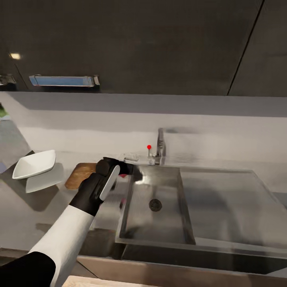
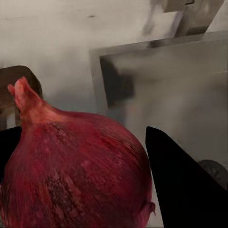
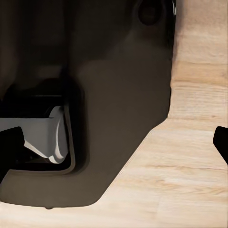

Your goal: In the kitchen, take the Vidalia onion out of the sink, dice it on the chopping board with the paring knife, put the diced onion into the bowl on the countertop, then place both the paring knife and the chopping board into the sink.

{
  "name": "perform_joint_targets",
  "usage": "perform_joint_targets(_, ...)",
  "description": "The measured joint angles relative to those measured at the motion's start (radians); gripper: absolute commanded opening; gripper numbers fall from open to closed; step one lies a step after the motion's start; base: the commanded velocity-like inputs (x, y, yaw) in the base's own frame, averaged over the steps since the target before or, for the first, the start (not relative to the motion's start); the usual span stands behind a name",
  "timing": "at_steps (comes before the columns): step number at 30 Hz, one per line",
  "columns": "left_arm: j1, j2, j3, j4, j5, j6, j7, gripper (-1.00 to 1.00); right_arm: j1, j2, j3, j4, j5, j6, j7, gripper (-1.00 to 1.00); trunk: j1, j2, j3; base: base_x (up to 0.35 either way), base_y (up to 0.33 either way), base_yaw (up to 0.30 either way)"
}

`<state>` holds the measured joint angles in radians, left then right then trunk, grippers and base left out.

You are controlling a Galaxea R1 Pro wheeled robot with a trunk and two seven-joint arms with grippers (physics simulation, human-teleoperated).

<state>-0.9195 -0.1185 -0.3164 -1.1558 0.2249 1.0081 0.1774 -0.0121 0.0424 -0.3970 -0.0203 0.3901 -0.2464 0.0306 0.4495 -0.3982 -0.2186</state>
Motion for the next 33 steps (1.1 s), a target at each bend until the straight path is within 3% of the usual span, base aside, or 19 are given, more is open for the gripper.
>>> perform_joint_targets(11, 0.000, 0.000, 0.000, -0.021, 0.000, 0.000, 0.000, -1.00, 0.000, -0.001, -0.001, 0.000, 0.000, -0.001, 0.000, 1.00, 0.000, 0.000, -0.006, 0.000, 0.300, 0.193)
perform_joint_targets(25, 0.000, 0.000, -0.001, -0.012, 0.000, 0.000, 0.000, -1.00, 0.000, -0.001, -0.001, -0.001, 0.000, -0.001, 0.000, 1.00, 0.000, 0.000, -0.007, 0.195, 0.225, 0.004)
perform_joint_targets(33, 0.000, 0.000, -0.002, 0.014, 0.000, 0.000, 0.000, -1.00, 0.000, 0.000, -0.001, -0.001, -0.001, -0.001, 0.000, 1.00, 0.000, 0.000, -0.007, 0.069, 0.053, -0.080)
